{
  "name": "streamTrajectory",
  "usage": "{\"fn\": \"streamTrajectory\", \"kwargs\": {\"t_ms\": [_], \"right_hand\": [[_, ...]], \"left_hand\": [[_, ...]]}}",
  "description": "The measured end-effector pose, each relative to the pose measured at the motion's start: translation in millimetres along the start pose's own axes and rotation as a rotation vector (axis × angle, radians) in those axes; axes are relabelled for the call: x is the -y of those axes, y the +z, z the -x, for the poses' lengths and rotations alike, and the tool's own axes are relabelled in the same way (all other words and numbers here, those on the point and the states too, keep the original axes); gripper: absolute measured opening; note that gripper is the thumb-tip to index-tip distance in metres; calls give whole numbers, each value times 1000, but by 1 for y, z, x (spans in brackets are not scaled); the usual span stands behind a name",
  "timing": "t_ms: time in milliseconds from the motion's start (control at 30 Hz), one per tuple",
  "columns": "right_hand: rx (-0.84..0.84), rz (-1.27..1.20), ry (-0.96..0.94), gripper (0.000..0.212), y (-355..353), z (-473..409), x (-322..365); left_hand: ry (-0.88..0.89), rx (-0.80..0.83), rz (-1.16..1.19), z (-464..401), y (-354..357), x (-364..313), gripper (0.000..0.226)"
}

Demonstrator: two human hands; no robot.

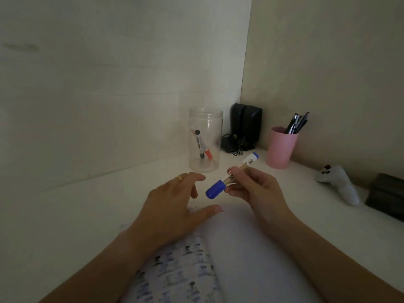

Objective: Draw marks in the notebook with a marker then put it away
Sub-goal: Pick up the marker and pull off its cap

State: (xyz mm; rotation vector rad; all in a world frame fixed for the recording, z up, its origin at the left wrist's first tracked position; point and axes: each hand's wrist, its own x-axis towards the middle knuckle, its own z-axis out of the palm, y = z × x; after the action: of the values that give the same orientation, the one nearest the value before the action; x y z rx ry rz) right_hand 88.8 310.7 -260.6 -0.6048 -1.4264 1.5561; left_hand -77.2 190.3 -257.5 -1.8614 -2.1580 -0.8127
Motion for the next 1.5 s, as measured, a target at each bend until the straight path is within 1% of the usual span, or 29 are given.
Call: {"fn": "streamTrajectory", "kwargs": {"t_ms": [67,133,233,267,367,467,533,600,700,733,767,800,867,900,967,1033,1100,1133,1167,1200,1233,1267,1300,1333,1367,1400,1433,1467,1500], "right_hand": [[5,-8,-12,32,5,3,1],[11,-4,-25,40,8,7,3],[43,22,-30,52,12,12,5],[67,27,-37,50,13,14,4],[139,73,-52,32,20,22,5],[144,98,-42,30,25,25,6],[138,87,-32,32,26,27,8],[150,60,-28,31,27,28,10],[205,12,-9,30,26,29,13],[219,7,-5,30,26,30,14],[222,14,-10,30,26,30,14],[213,26,-20,30,26,30,14],[163,45,-40,30,27,30,12],[133,47,-45,30,28,30,12],[59,37,-43,31,31,28,10],[7,19,-32,31,33,28,9],[11,1,-24,31,34,28,10],[28,-8,-25,31,33,28,10],[48,-12,-29,30,32,28,11],[65,-11,-33,30,32,28,11],[75,-3,-34,30,33,29,11],[69,10,-33,30,35,30,9],[48,20,-31,31,36,30,8],[6,22,-21,31,36,29,7],[-67,11,-2,32,33,25,7],[-159,-19,17,32,27,21,8],[-240,-42,26,31,17,15,10],[-279,-39,19,31,6,12,12],[-276,-20,4,30,-3,11,14]], "left_hand": [[111,-19,7,2,1,0,46],[216,-46,8,2,2,-2,32],[299,-89,-17,4,0,-8,34],[308,-92,-5,5,0,-9,36],[289,-79,43,6,-2,-11,37],[291,-63,87,6,-2,-17,36],[271,-13,206,8,-3,-22,36],[195,46,392,10,-6,-29,39],[-102,248,923,10,-10,-38,48],[-144,291,995,10,-11,-37,50],[-117,284,955,9,-9,-33,49],[-18,213,794,10,-7,-30,47],[195,71,359,11,-10,-26,41],[267,26,187,11,-11,-26,40],[278,-20,24,5,-11,-29,41],[269,1,91,0,-7,-29,40],[202,42,345,0,-9,-33,41],[162,100,524,0,-9,-32,44],[52,174,754,-1,-10,-31,49],[-56,259,918,-2,-14,-32,55],[-103,286,929,-2,-16,-31,58],[-32,218,810,-2,-14,-29,56],[89,103,589,-2,-10,-27,49],[173,17,403,-1,-9,-25,40],[237,-11,250,2,-9,-21,35],[215,21,191,3,-12,-19,37],[232,18,158,4,-14,-15,43],[262,13,107,4,-15,-11,49],[287,-10,50,5,-15,-8,56]]}}
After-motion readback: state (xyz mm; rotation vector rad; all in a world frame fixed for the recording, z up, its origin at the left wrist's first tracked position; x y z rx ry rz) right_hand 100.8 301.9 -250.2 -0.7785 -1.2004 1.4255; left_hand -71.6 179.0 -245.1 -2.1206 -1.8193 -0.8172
